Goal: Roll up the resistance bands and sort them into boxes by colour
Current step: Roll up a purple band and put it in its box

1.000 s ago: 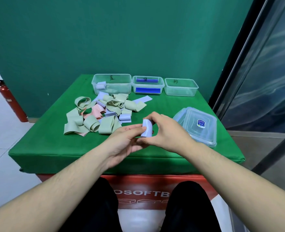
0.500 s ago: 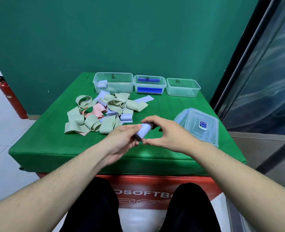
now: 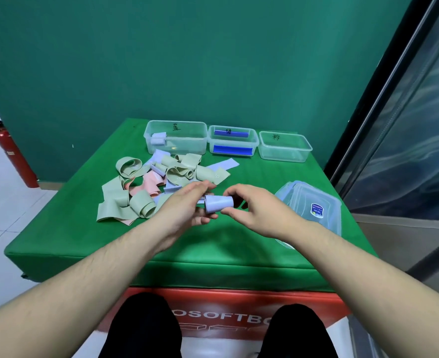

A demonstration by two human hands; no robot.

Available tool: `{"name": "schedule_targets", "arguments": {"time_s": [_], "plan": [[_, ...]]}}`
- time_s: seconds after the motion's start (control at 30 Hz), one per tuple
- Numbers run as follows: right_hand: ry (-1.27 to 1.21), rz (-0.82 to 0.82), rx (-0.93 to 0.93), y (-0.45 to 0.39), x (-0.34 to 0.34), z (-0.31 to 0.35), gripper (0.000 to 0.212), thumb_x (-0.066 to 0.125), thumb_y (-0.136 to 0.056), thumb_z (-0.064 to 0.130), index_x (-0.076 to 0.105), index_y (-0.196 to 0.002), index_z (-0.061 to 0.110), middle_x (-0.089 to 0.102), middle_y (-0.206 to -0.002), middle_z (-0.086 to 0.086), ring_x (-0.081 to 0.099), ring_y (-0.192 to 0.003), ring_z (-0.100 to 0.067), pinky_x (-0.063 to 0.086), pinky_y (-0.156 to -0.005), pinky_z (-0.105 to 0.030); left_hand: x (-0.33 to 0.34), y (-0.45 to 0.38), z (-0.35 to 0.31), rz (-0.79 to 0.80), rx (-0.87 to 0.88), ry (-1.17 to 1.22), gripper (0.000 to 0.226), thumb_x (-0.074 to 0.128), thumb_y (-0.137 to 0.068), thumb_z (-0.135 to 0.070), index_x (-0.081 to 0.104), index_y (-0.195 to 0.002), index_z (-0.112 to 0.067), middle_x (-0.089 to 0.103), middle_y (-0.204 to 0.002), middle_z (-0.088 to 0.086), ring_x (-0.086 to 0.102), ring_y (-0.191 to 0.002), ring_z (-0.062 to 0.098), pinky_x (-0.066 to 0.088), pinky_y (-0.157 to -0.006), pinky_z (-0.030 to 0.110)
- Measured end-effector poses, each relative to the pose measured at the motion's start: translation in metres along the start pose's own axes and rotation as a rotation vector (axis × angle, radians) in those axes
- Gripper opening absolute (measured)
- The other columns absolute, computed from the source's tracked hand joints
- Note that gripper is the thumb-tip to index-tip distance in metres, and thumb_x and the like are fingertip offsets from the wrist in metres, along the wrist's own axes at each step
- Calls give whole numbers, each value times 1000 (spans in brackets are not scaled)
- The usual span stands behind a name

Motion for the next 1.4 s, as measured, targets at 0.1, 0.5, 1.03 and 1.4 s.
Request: {"name": "schedule_targets", "arguments": {"time_s": [0.1,0.5,1.03,1.4], "plan": [[-39,-5,38,-18,-2,-7,17,66,-92,28,62,-107,19,66,-97,6,59,-89,-9,47,-77,-21,-13,-10,-16,69,215,-343,27,71,-89,-28,65,-115,-33,66,-96,-17,64,-77,4,54,-72,22],[-147,-27,61,-126,14,-31,35,77,-83,26,67,-117,28,61,-112,14,58,-97,-3,47,-81,-15,-76,-103,-46,104,320,-782,27,74,-86,-17,68,-111,-27,73,-93,3,64,-72,5,55,-75,24],[-207,61,-44,-294,56,-57,30,71,-78,17,46,-90,25,58,-88,8,55,-84,-19,49,-80,-42,-164,-226,-64,-75,346,-707,24,76,-84,-19,67,-106,-25,60,-71,-5,47,-60,6,36,-57,14],[-659,55,252,-383,67,-82,35,82,-77,12,49,-87,19,62,-81,-7,60,-75,-17,47,-69,-28,-200,-298,-76,-76,348,-475,28,62,-95,-7,59,-120,-19,67,-85,-2,64,-75,12,54,-81,26]]}}
Point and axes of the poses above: each hand's wrist, its own y-axis away from the middle knuckle, its own x-axis out of the palm, z = x × y, the point moved 3 cm from there along -y, towards the middle knuckle
